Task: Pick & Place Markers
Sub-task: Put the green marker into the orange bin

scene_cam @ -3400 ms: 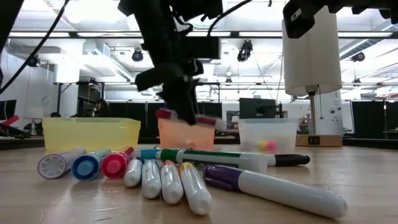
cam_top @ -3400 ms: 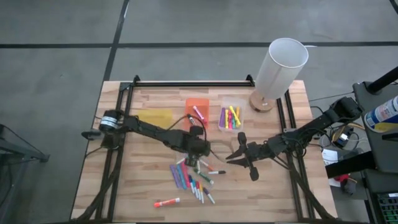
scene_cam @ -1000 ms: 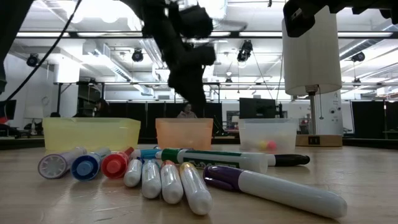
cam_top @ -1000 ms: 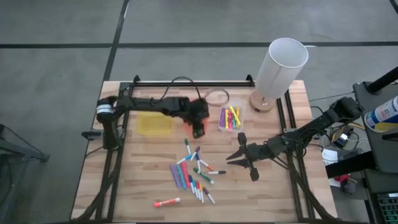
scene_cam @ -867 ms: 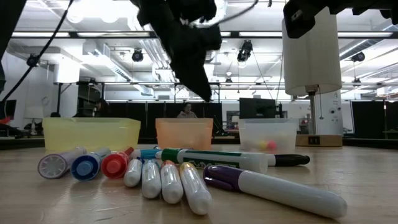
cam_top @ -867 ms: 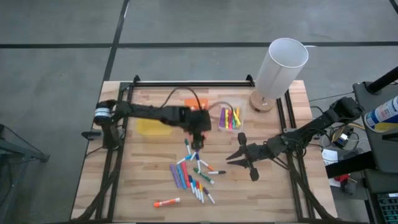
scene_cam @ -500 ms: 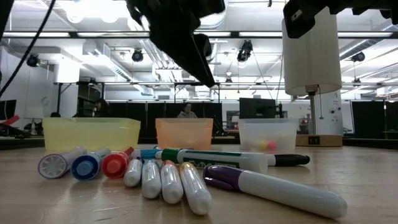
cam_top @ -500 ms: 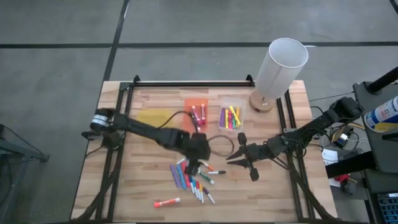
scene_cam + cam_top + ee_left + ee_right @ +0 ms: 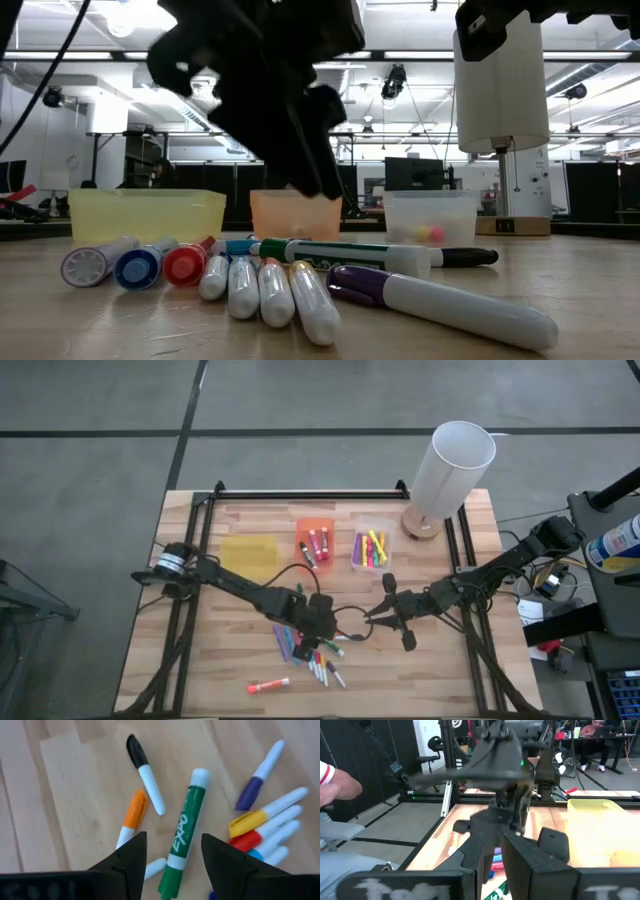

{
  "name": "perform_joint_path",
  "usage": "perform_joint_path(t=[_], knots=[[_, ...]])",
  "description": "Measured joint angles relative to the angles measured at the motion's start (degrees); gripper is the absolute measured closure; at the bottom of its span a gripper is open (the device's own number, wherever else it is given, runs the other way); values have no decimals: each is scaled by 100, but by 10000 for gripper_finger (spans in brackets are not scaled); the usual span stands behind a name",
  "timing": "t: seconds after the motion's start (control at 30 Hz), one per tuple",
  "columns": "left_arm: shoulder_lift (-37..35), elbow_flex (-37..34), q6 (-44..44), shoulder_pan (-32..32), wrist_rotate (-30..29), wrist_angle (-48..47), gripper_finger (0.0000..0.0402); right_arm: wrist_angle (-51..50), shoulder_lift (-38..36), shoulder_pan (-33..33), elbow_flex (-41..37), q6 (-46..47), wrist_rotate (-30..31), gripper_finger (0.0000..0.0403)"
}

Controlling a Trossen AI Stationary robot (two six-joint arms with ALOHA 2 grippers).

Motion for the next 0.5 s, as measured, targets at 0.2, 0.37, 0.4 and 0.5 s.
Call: perform_joint_path(t=[0.2,0.37,0.4,0.5], knots=[[398,0,94,-31,2,129,218,-12,0,-2,0,-2,2,344],[554,2,81,-45,2,176,218,-32,1,-2,0,-2,1,344],[594,2,77,-45,0,187,218,-35,2,-2,0,-2,2,344],[656,4,53,-49,4,241,221,-26,2,-2,0,-2,2,344]])
